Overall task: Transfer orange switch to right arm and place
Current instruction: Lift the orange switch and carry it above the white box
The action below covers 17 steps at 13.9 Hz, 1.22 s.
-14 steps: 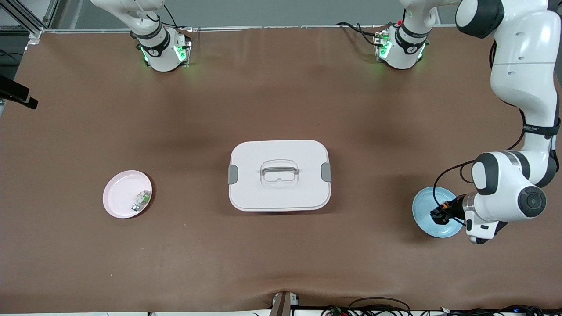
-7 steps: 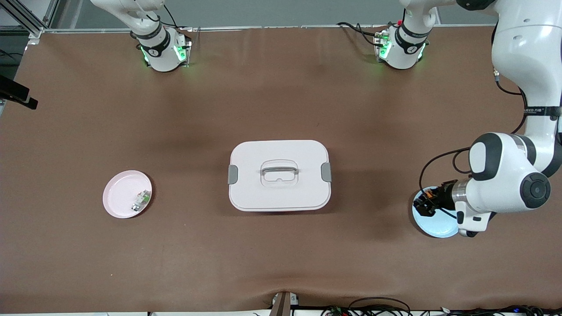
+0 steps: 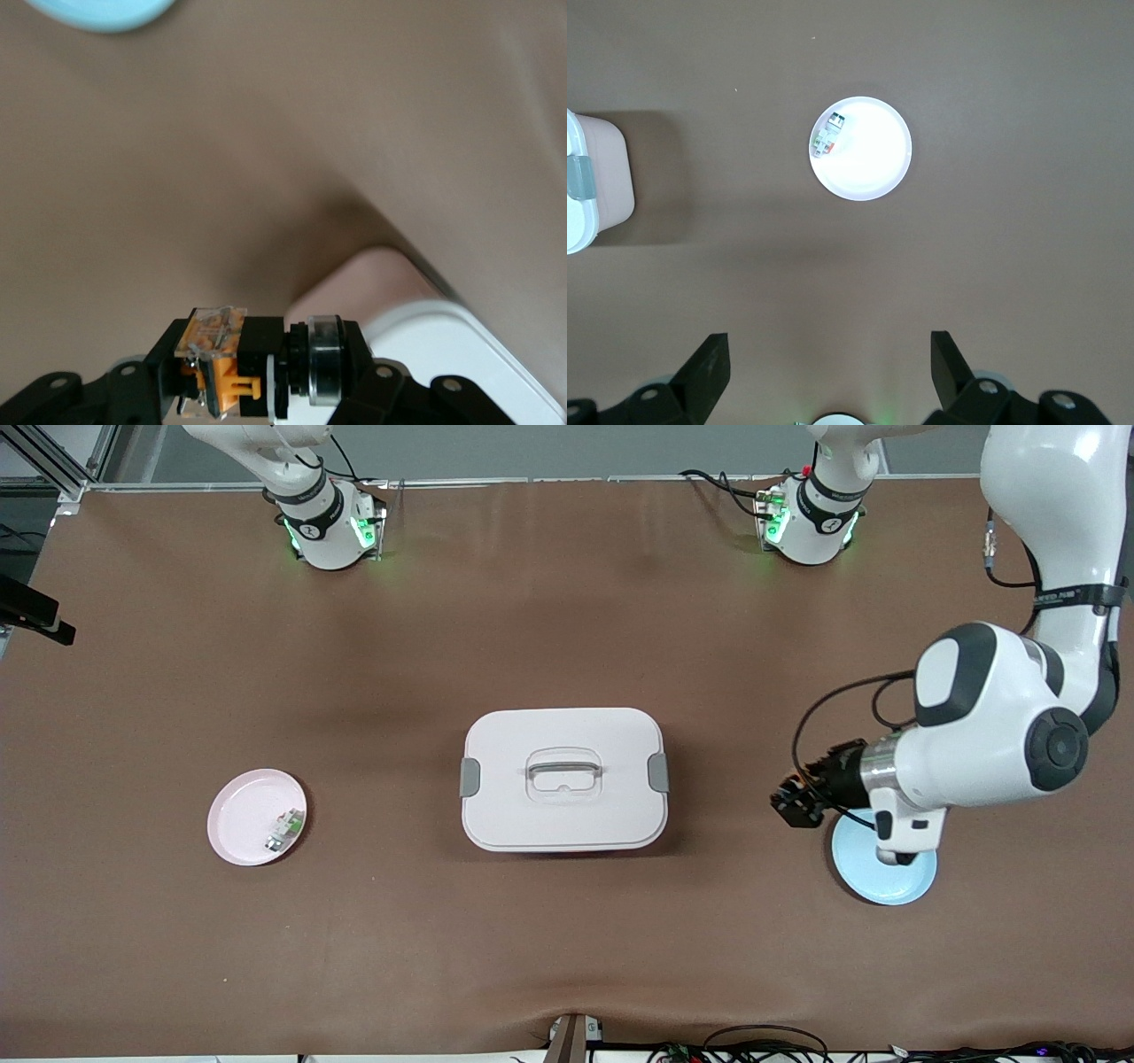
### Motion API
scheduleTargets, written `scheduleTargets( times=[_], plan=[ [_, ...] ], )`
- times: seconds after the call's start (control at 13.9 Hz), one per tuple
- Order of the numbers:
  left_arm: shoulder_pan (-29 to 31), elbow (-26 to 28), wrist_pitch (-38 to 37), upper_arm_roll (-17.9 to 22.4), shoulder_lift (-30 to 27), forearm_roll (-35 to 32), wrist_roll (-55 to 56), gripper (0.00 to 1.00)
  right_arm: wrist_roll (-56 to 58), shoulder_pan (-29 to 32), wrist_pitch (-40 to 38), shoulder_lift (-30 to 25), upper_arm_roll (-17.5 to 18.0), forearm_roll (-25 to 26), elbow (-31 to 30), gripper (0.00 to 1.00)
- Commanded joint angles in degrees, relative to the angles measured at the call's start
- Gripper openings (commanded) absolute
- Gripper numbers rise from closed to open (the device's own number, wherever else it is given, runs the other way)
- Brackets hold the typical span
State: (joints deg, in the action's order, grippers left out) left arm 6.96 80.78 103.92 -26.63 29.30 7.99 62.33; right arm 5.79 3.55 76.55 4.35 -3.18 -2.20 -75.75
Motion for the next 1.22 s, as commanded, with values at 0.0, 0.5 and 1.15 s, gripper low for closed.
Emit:
scheduleTargets(
  times=[0.0,0.5,1.15],
  plan=[
    [0.25,0.78,-0.47,-3.85,-0.83,2.29,7.69,0.13,0.81,1.45,0.35,-0.75,0.45,-0.43,-0.71,1.0],
    [-5.1,-1.33,1.11,-9.49,0.05,3.35,26.16,0.13,0.01,1.63,1.31,-0.66,0.63,-1.58,-0.45,1.0],
    [-11.61,-1.68,9.01,-9.49,1.28,5.54,39.18,0.13,0.98,1.37,1.58,-0.04,0.71,-5.78,-0.36,1.0]
  ],
)
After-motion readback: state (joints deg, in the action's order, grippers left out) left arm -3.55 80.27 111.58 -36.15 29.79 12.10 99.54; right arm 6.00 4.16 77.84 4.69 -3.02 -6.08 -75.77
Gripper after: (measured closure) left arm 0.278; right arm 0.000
